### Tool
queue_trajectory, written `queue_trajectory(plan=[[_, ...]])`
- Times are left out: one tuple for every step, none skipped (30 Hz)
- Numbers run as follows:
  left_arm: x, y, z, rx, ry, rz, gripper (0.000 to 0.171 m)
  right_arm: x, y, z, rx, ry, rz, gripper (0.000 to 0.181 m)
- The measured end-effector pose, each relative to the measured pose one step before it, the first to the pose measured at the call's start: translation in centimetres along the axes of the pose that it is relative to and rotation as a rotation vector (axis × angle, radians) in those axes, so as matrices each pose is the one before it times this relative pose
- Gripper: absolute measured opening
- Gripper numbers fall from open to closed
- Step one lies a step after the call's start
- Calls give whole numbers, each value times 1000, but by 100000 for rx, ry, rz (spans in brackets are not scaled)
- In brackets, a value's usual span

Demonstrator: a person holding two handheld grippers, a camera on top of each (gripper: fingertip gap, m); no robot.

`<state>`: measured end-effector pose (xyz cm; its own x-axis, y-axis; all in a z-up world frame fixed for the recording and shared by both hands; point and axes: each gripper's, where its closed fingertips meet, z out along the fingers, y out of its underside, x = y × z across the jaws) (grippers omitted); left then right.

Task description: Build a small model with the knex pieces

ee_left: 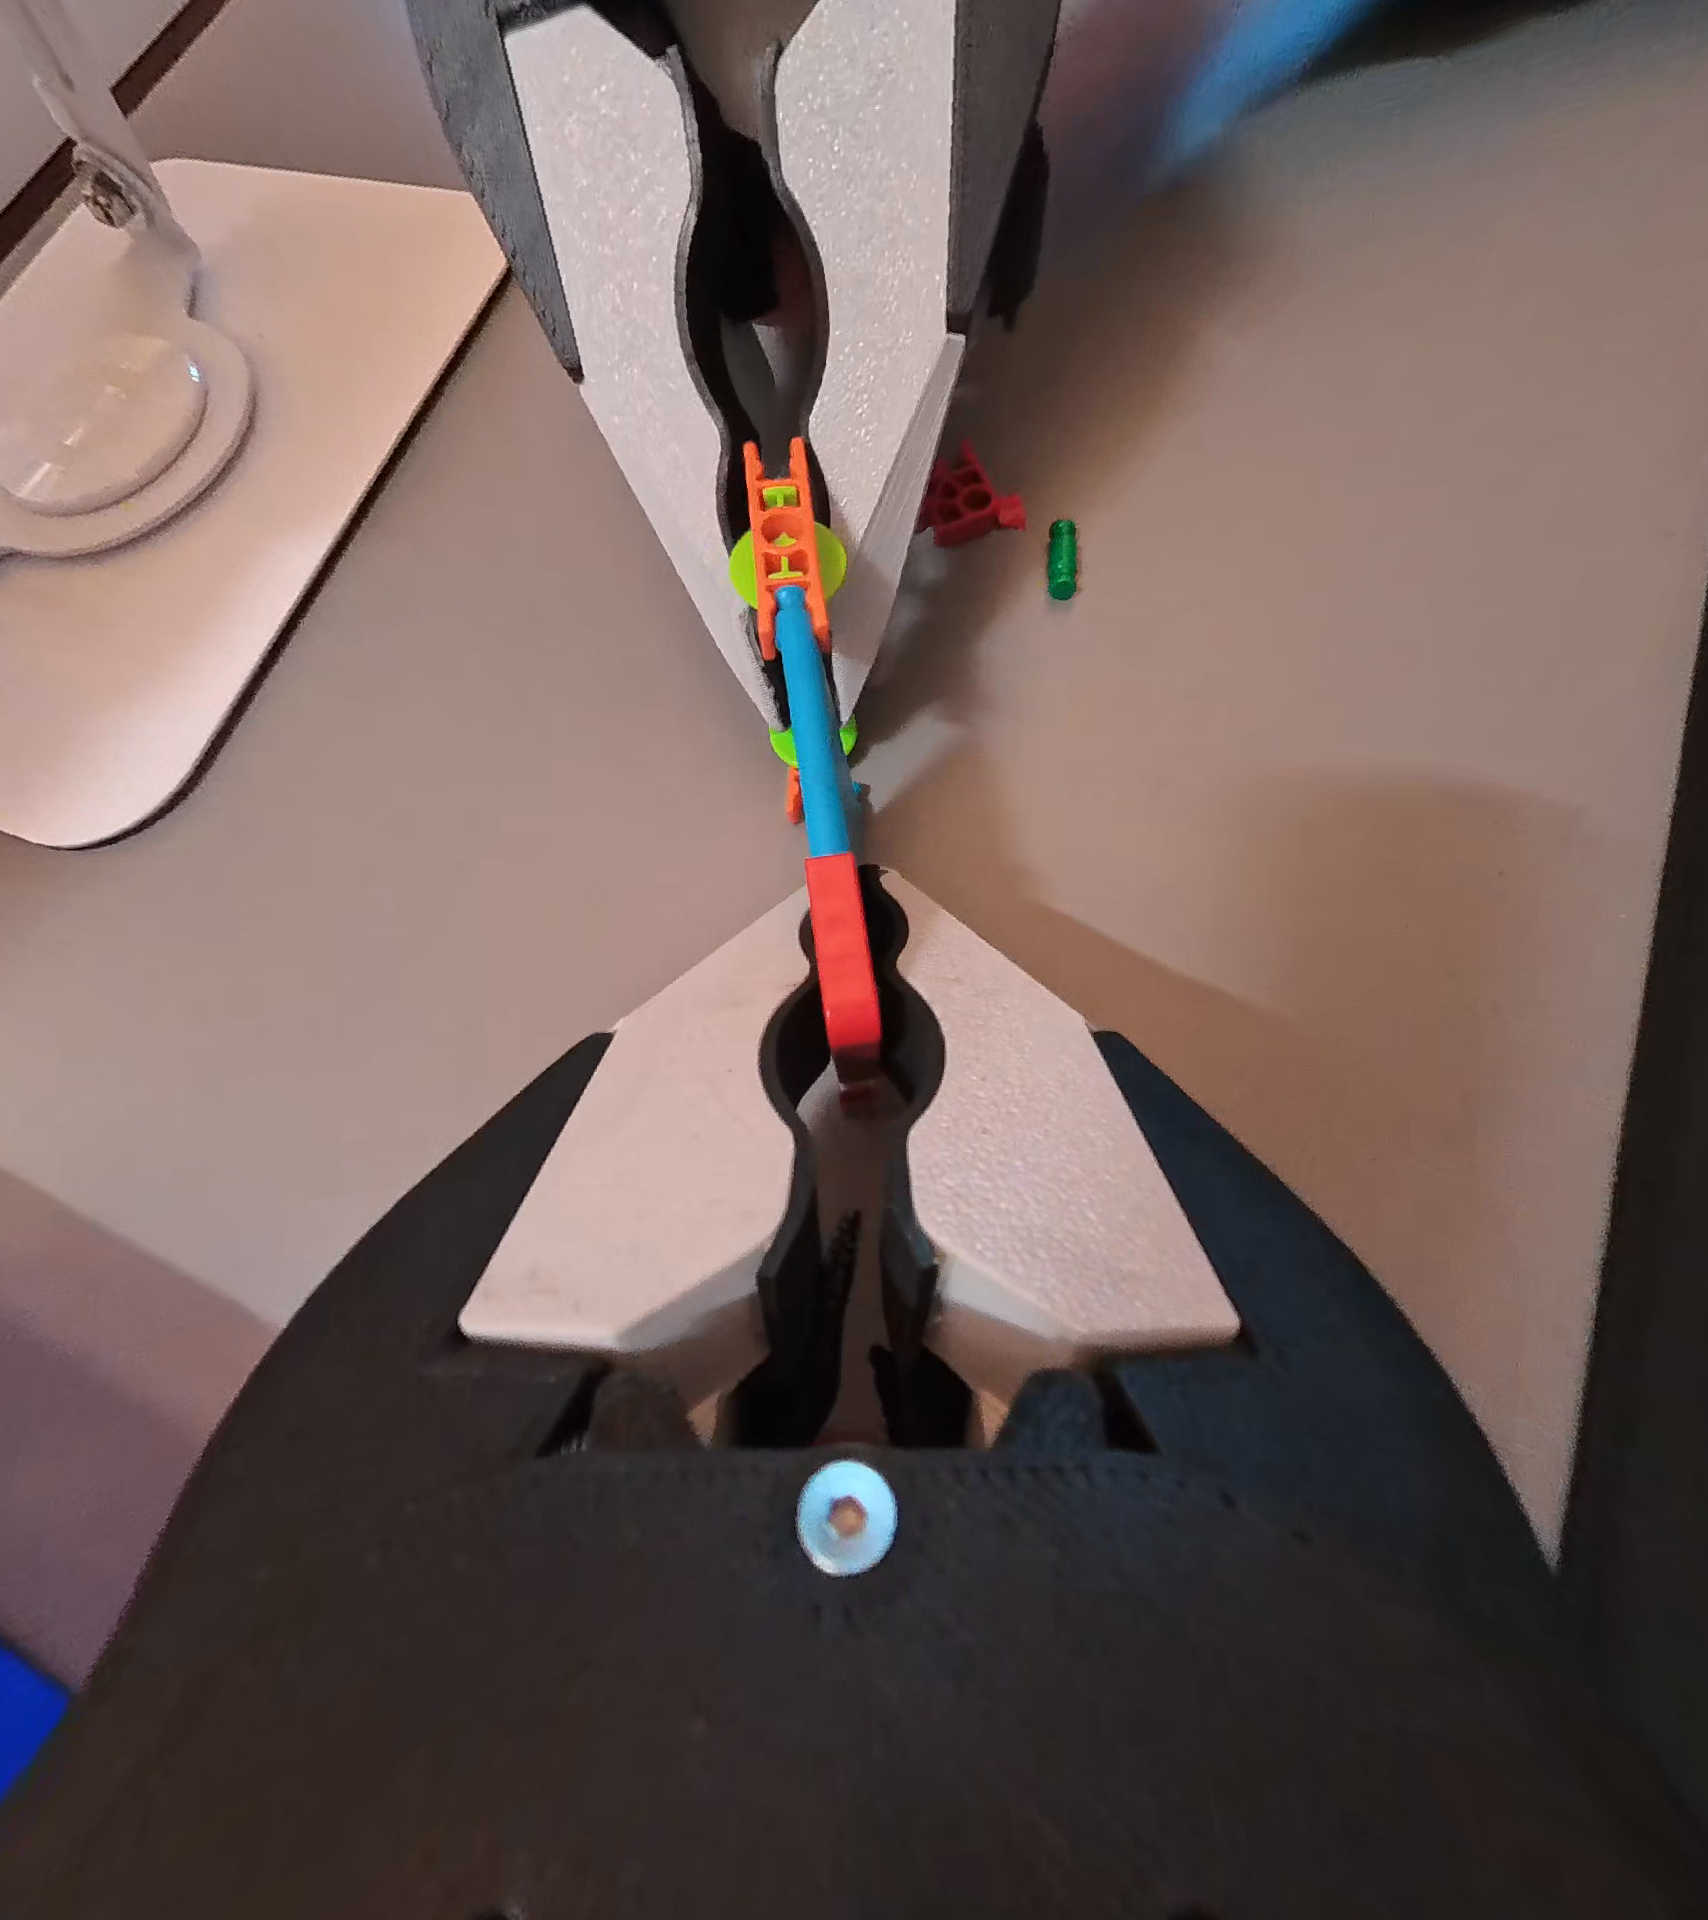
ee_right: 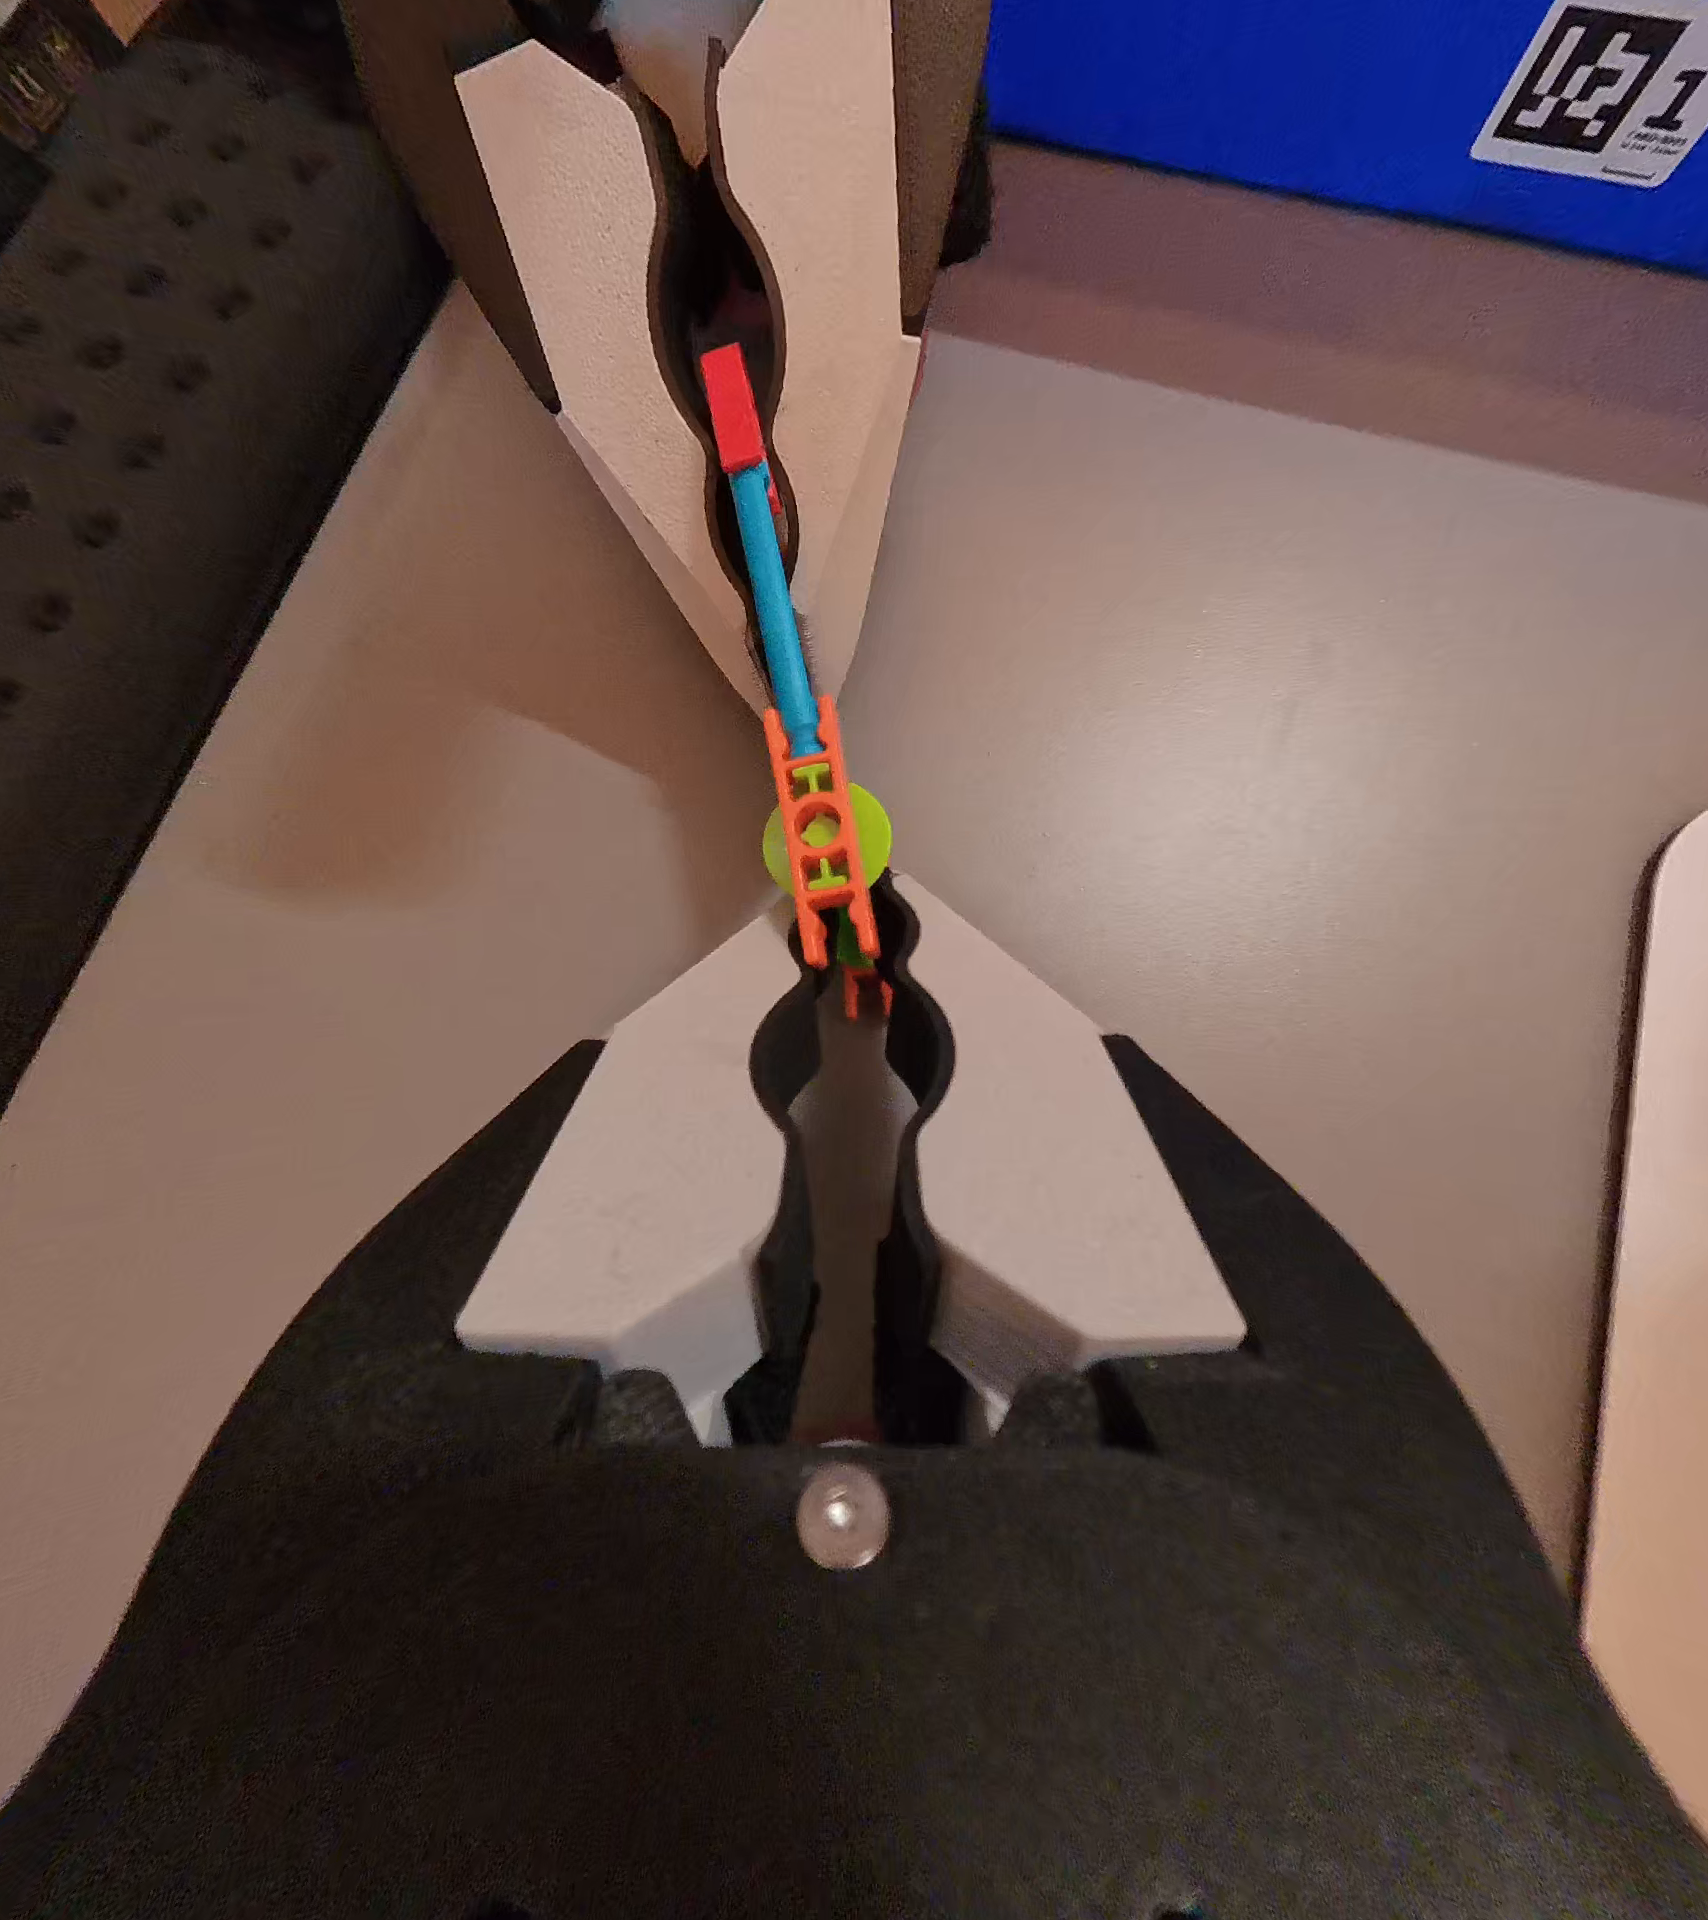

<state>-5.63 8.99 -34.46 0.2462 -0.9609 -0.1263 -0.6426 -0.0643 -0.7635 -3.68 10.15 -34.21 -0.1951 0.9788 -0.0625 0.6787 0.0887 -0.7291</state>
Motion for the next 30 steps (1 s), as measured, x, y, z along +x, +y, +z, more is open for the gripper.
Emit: queue_trajectory(plan=[[29,-9,-36,-384,-69,953,0,-21,-7,-6,445,-495,307,3],[76,-30,18,-92,401,-591,0,-4,-10,-16,291,-192,119,3],[44,26,45,-80,279,-476,0,79,-41,-22,633,656,91,4],[-195,40,-9,-346,-846,-462,0,185,-88,-4,1012,1405,54,5],[-240,71,-20,-502,-732,-354,0,75,-50,-4,342,579,12,7],[-6,71,9,-171,1067,-1322,0,-148,55,-1,-474,-791,-379,12],[208,-5,18,299,2644,-2339,0,-185,57,3,-474,-870,-868,16],[9,10,-7,195,1044,-1436,0,-78,89,6,-570,-96,-997,21],[-16,2,-7,157,522,-464,0,39,66,-11,-800,842,-1166,24],[60,-21,16,352,959,-946,0,258,168,43,-1713,2343,-1510,24],[75,-12,0,210,1178,-868,0,243,381,87,-2589,2175,-1902,29],[-63,30,-26,-63,127,-587,0,63,205,-44,-741,439,-1106,31],[-48,14,-16,12,145,-583,0,220,-58,-205,1121,466,867,32],[0,-5,-5,279,190,-215,0,323,25,-114,381,1155,768,32],[-18,2,-6,41,57,-121,0,123,189,135,-839,872,-593,32],[-58,3,4,-65,-204,-137,0,-103,230,314,-1343,151,-1079,30],[19,-10,12,161,145,-153,0,-150,35,317,-482,-117,-734,23],[-32,-12,7,238,-47,-161,0,-64,-113,178,124,-54,-174,18],[-35,0,-8,82,-62,-289,0,47,-74,85,-63,430,-492,16],[-24,10,-4,71,-147,-33,0,58,-40,29,183,639,-1093,16],[-49,-4,-10,142,-524,436,0,31,-72,27,289,470,-716,15],[-168,41,-25,-303,-1599,834,0,22,-59,29,224,195,178,15],[-3,34,-32,-468,-583,435,0,-42,-120,43,672,-643,1133,15],[156,-12,-13,418,820,-98,0,-177,-163,73,1441,-1723,1726,14],[53,2,-38,535,558,-507,0,-87,-94,31,1400,-1241,1484,14],[-25,75,-64,-436,-161,196,0,118,-48,-11,1083,120,951,14],[30,48,-59,-486,126,670,0,51,-131,-51,1332,-320,1043,14],[40,-30,-88,321,515,-84,0,-72,-156,-52,1244,-1158,1344,14],[-42,27,-62,7,141,-563,0,-75,-34,-38,483,-1007,1039,13],[-59,46,-30,-250,-344,-60,0,31,-23,-71,392,-142,325,13]])
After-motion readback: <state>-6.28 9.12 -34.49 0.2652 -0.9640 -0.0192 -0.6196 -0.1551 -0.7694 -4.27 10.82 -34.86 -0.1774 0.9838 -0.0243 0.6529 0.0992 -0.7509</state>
